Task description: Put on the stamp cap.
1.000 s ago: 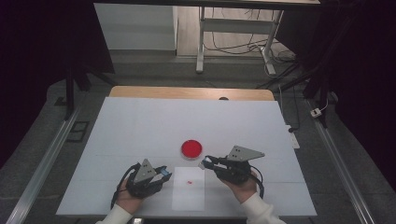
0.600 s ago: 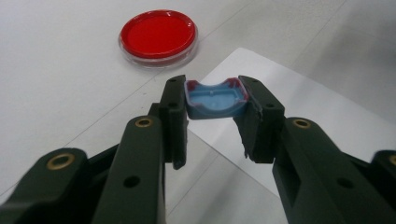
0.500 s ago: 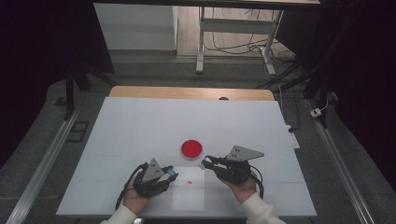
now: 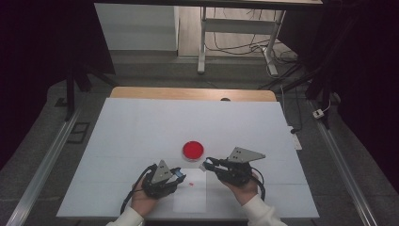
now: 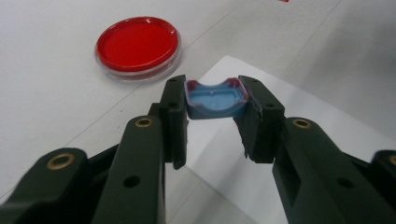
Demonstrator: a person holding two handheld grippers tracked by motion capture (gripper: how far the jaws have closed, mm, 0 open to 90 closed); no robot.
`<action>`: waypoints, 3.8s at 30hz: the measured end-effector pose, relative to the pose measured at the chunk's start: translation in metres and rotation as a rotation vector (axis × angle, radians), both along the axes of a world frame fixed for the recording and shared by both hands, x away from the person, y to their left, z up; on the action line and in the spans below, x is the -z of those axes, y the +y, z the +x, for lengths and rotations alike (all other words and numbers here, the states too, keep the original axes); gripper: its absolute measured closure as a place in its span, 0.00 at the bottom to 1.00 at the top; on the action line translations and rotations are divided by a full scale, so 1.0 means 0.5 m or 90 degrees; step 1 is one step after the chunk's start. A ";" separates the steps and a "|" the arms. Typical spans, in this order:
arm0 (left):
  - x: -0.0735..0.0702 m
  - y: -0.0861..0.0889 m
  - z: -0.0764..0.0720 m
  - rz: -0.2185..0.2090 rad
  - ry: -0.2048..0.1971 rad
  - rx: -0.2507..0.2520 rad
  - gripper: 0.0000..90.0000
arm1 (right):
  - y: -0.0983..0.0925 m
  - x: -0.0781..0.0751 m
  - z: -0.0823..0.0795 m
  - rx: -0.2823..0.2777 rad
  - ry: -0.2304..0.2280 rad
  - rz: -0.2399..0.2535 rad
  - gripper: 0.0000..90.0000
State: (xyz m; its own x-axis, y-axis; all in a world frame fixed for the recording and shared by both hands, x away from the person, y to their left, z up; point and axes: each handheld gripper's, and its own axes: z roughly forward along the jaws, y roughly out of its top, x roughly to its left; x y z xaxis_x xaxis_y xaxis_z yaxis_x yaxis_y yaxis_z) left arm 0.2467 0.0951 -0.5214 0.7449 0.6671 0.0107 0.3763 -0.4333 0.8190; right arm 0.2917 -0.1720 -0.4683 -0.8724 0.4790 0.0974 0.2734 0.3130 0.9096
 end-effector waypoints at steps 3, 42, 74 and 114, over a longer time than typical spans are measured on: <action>0.002 -0.013 0.003 0.003 -0.002 0.006 0.72 | -0.001 -0.001 0.000 0.001 0.001 0.002 0.83; 0.014 -0.095 0.017 0.007 -0.006 0.040 0.72 | -0.007 -0.007 -0.001 0.013 -0.005 0.011 0.83; 0.014 -0.094 0.015 0.010 -0.022 0.021 0.71 | 0.042 -0.002 -0.032 0.042 0.042 -0.005 0.83; 0.013 -0.097 0.007 0.021 -0.050 0.010 0.71 | 0.053 0.009 -0.035 0.067 0.067 -0.012 0.83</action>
State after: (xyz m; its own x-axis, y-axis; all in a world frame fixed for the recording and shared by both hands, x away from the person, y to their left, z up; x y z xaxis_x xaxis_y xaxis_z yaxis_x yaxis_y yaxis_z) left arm 0.2500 0.0465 -0.5279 0.7517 0.6531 0.0915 0.3040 -0.4663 0.8308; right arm 0.2744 -0.1456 -0.4730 -0.8028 0.5698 0.1759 0.3994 0.2948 0.8681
